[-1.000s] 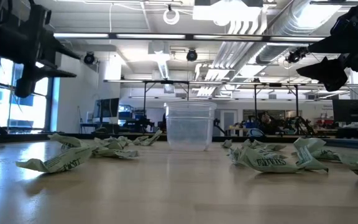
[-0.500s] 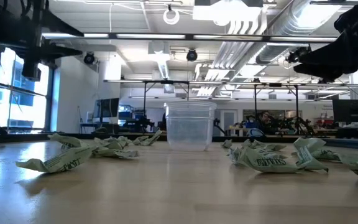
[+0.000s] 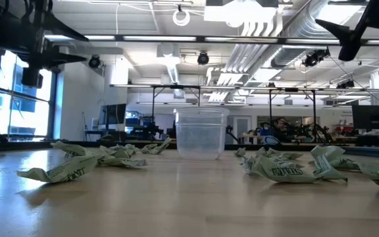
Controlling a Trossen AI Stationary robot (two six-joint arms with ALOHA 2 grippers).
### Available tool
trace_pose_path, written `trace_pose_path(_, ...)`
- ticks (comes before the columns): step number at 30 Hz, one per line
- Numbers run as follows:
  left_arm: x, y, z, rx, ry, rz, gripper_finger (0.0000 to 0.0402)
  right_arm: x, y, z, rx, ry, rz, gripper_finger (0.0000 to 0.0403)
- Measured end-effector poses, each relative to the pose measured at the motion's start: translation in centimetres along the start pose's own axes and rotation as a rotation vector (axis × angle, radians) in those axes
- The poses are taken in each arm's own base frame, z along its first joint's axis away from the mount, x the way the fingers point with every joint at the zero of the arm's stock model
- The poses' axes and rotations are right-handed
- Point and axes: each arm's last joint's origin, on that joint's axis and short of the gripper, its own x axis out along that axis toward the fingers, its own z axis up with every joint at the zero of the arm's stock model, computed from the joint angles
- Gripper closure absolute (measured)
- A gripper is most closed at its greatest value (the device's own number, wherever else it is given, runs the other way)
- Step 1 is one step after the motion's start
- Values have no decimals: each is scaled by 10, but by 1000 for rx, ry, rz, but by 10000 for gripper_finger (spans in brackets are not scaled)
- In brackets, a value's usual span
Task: Pick and place Stevia / Truvia into bins
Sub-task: Put the white stevia packet into the transparent container
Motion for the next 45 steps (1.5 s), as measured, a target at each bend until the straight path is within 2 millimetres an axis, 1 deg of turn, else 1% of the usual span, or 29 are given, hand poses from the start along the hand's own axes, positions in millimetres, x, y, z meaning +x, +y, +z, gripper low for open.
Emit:
trace_pose_path(3,0,0,0,25,0,1,186,1,4,5,-22,-60,27,89)
trace_pose_path(6,0,2,0,37,1,17,186,0,7,14,-15,-159,3,89)
trace_pose_path(9,0,3,0,47,2,32,186,0,6,14,-11,-168,-13,89)
trace_pose_path(12,0,4,0,48,2,32,186,0,8,15,-42,-171,16,89)
trace_pose_path(16,0,4,0,48,2,32,186,0,8,21,-61,-242,-9,89)
trace_pose_path(17,0,4,0,48,2,32,186,1,9,21,-69,-246,8,89)
trace_pose_path(19,0,4,0,48,2,33,186,2,12,22,-99,-233,98,89)
trace_pose_path(21,0,4,0,50,2,33,186,3,15,23,-101,-227,192,89)
trace_pose_path(23,0,4,0,70,-5,38,186,3,17,25,-92,-250,243,89)
trace_pose_path(27,0,6,1,81,-27,56,186,1,20,34,-78,-349,250,89)
trace_pose_path(30,0,6,1,79,-25,56,186,1,20,33,-93,-336,265,89)
trace_pose_path(32,0,6,0,79,-17,55,186,4,18,29,-60,-295,256,89)
trace_pose_path(34,0,6,0,79,-16,55,186,9,16,22,5,-237,221,89)
trace_pose_path(36,0,6,0,78,-16,55,186,18,16,15,21,-174,160,89)
trace_pose_path(39,0,6,1,75,-36,56,186,40,28,9,4,-99,100,89)
trace_pose_path(41,0,6,2,69,-58,58,186,57,36,4,-61,-67,40,89)
trace_pose_path(43,0,6,2,61,-75,59,186,74,43,0,-174,-29,-47,89)
trace_pose_path(45,0,6,2,61,-79,59,186,86,43,-8,-303,42,-194,89)
